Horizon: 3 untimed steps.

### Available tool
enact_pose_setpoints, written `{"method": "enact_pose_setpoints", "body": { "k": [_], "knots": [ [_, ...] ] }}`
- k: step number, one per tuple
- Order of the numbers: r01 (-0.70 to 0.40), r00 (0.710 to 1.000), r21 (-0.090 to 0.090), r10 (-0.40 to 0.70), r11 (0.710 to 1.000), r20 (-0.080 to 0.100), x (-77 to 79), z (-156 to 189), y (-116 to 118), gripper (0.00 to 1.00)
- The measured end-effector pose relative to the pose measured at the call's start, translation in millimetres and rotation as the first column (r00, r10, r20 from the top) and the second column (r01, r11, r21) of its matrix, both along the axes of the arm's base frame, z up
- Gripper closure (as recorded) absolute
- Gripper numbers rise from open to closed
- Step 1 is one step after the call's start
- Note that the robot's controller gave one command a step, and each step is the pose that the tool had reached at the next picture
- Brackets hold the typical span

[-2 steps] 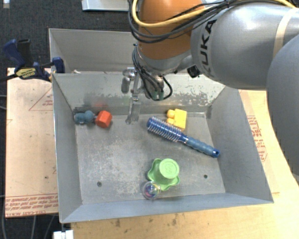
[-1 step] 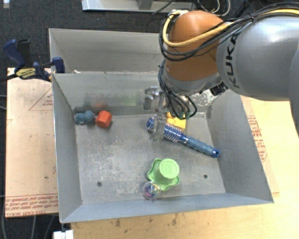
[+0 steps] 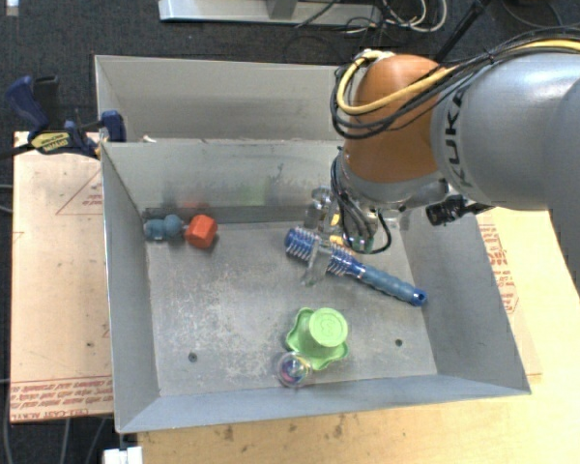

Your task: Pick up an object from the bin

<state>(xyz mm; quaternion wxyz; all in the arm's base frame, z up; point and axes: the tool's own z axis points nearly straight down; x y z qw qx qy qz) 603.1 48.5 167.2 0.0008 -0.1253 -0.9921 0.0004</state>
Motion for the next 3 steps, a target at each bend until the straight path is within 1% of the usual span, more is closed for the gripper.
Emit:
{"method": "enact_pose_setpoints", "body": {
  "k": [1, 2, 3],
  "knots": [
    [-0.175, 0.985, 0.001, 0.175, 0.985, 0.001, 35.7, -62, 1, 0.00],
    [-0.145, 0.989, 0.001, 0.145, 0.989, 0.011, 29.4, 0, 1, 0.00],
    [0.236, 0.972, 0.001, -0.236, 0.972, -0.001, 10.2, -99, 12, 0.00]
  ]
}}
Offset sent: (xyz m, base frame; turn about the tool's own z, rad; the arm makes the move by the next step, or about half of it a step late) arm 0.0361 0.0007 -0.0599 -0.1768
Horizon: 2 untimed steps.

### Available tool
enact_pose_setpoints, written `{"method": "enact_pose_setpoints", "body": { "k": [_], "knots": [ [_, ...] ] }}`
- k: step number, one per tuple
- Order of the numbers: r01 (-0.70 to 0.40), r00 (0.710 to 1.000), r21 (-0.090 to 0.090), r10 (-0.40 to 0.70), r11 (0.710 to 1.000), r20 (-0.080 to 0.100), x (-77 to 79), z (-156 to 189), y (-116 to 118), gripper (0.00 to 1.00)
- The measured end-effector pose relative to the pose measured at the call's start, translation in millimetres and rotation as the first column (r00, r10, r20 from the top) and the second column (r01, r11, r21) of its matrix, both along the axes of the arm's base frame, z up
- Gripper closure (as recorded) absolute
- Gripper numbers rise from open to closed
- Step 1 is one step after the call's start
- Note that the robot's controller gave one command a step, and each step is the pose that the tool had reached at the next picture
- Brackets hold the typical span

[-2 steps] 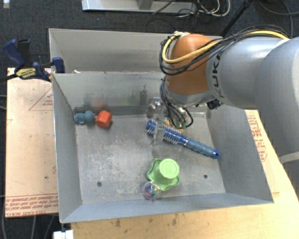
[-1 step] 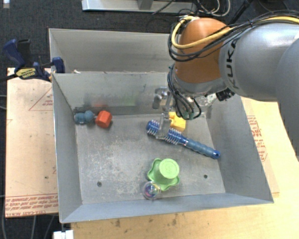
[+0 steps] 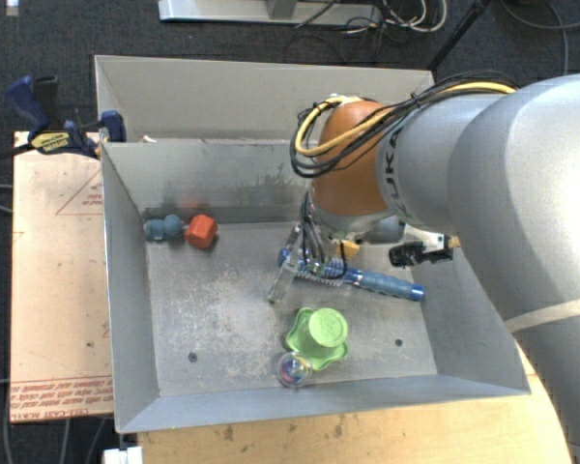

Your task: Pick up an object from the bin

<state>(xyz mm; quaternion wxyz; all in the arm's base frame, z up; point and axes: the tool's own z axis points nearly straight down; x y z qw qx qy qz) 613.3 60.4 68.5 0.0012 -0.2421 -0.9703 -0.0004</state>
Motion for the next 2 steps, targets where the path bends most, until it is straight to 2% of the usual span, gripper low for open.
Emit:
{"method": "enact_pose_setpoints", "body": {
  "k": [1, 2],
  "knots": [
    [-0.128, 0.992, -0.001, 0.128, 0.992, 0.003, -4.2, 1, 26, 0.00],
    [-0.181, 0.983, -0.002, 0.181, 0.983, 0.001, -63.8, 45, -11, 0.00]
  ]
}}
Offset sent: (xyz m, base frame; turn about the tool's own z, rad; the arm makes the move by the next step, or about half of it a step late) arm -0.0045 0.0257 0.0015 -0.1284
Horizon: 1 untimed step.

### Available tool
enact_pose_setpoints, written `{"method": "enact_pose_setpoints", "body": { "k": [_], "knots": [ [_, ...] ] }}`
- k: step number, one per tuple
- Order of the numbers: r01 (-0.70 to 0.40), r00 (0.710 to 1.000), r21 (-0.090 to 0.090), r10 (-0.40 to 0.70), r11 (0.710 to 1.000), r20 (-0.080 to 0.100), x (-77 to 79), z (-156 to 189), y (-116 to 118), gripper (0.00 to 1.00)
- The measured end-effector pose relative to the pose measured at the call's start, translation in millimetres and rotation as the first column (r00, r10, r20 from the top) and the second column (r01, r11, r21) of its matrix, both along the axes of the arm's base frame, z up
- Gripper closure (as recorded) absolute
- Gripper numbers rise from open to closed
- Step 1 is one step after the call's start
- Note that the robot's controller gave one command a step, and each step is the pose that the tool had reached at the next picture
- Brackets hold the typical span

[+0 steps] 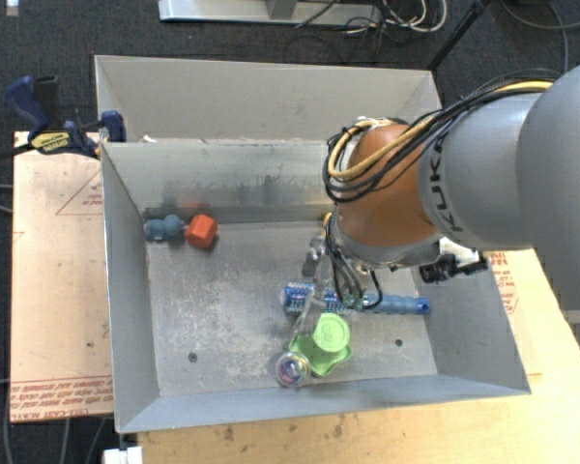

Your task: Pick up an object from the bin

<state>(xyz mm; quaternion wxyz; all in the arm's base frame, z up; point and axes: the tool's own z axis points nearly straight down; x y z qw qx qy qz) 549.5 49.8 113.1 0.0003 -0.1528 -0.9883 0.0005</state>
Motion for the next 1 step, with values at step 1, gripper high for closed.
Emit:
{"method": "enact_pose_setpoints", "body": {
  "k": [1],
  "knots": [
    [0.029, 1.000, 0.002, -0.029, 1.000, -0.001, 19.4, -45.8, 1.6, 0.00]
  ]
}}
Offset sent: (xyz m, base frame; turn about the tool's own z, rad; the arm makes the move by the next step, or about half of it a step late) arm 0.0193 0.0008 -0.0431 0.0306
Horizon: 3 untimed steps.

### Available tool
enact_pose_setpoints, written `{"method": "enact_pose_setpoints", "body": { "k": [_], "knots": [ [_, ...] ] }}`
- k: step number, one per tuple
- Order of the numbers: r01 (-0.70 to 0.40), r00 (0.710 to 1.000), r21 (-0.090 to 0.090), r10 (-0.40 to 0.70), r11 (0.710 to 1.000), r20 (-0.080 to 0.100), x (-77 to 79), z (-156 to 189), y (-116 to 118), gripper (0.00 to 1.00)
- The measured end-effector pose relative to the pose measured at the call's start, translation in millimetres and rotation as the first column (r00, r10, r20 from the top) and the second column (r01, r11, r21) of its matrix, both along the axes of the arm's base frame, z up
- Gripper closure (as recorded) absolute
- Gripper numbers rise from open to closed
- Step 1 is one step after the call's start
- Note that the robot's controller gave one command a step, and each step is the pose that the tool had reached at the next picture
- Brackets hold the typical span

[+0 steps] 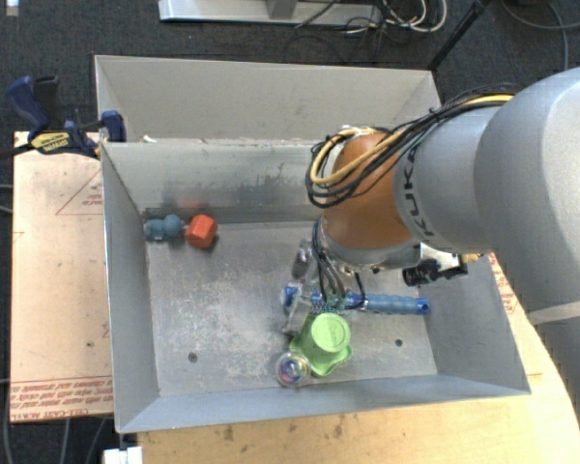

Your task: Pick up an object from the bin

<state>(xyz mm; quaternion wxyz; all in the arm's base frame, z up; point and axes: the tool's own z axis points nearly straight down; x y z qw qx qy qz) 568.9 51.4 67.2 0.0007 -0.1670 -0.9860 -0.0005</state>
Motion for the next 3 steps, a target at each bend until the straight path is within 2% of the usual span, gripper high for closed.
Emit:
{"method": "enact_pose_setpoints", "body": {
  "k": [1, 2, 3],
  "knots": [
    [0.002, 1.000, 0.000, -0.002, 1.000, 0.002, 0.2, 2, 0, 1.00],
    [-0.028, 1.000, 0.001, 0.028, 1.000, 0.009, -7.4, 110, 13, 1.00],
    [-0.053, 0.999, 0.001, 0.053, 0.999, 0.011, -8.5, 192, 25, 1.00]
  ]
}}
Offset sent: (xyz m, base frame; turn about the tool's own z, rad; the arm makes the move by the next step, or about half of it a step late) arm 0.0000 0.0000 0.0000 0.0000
